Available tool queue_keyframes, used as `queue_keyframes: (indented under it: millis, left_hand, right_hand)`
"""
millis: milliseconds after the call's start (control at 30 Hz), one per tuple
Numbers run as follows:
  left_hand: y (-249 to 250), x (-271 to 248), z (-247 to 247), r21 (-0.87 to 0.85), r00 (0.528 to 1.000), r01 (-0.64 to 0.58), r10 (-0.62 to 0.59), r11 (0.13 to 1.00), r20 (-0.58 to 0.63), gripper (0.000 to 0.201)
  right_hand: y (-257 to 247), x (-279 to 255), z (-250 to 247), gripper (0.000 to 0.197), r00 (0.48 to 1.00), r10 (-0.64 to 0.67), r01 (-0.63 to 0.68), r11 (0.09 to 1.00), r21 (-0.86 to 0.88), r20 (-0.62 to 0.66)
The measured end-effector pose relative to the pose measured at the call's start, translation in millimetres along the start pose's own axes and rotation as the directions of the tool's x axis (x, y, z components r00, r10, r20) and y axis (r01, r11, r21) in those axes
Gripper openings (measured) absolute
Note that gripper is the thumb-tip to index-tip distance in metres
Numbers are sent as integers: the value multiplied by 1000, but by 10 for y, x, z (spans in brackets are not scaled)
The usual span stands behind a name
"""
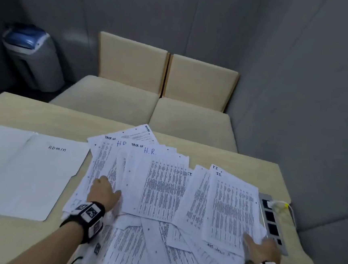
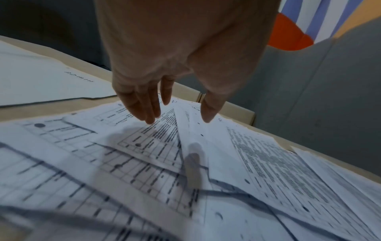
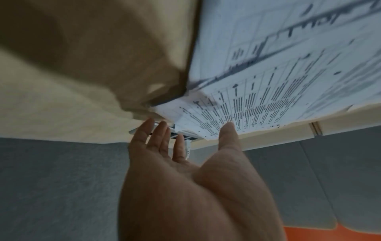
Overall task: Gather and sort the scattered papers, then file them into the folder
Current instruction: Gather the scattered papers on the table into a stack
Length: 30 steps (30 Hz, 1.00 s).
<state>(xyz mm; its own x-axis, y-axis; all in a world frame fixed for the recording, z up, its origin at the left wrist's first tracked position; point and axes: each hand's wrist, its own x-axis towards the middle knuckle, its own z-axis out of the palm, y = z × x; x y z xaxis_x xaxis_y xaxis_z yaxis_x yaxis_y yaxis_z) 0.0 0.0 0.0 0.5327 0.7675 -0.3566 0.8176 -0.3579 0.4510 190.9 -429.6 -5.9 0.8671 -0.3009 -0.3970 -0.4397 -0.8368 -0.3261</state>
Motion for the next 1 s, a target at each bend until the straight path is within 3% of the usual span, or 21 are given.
queue_keyframes:
  millis: [133,267,400,500,533,600,633,666,800,900,966,1000]
  left_hand:
    - [151,189,-54,-94,996,78,-73,992,59,61]
    - [278,341,23,-70,990,116,-110,991,84,74]
    - [415,417,94,-71,991,119,-113,990,77,73]
    - [504,457,150,-86,988,121,-111,989,109,73]
    - [533,466,172,-99,985,126,-113,987,129,72]
    - [597,451,217,-133,979,133,-109,982,175,67]
    - [622,452,257,-140,978,124,-96,982,186,65]
    - [659,437,275,-133,977,111,-84,985,196,64]
    - [725,398,389,-63,981,-34,45,997,191,61]
    - [732,367,423,4,970,-161,157,987,187,38]
    - [759,325,381,50,954,-252,240,966,180,20]
    - [774,326,369,49,948,-282,270,958,168,29]
  right_hand:
    - [-166,81,1,86,994,86,-92,992,85,67]
    - [-335,93,129,70,984,118,-119,993,6,130]
    - [-547,173,241,107,973,217,-220,975,29,78]
    - [-638,296,332,117,945,270,-293,950,109,186]
    - [-660,328,362,111,932,274,-311,941,136,239]
    - [-711,407,409,73,923,251,-300,945,134,291]
    - [-755,407,412,58,926,237,-280,953,114,295]
    - [-802,417,418,57,934,221,-264,957,121,282]
    - [-892,392,394,106,952,285,-296,949,108,107]
    - [-927,428,336,116,947,320,-322,939,118,39]
    - [-912,592,354,114,967,229,-244,959,144,111]
    - [-889,674,378,102,977,144,-173,968,183,159]
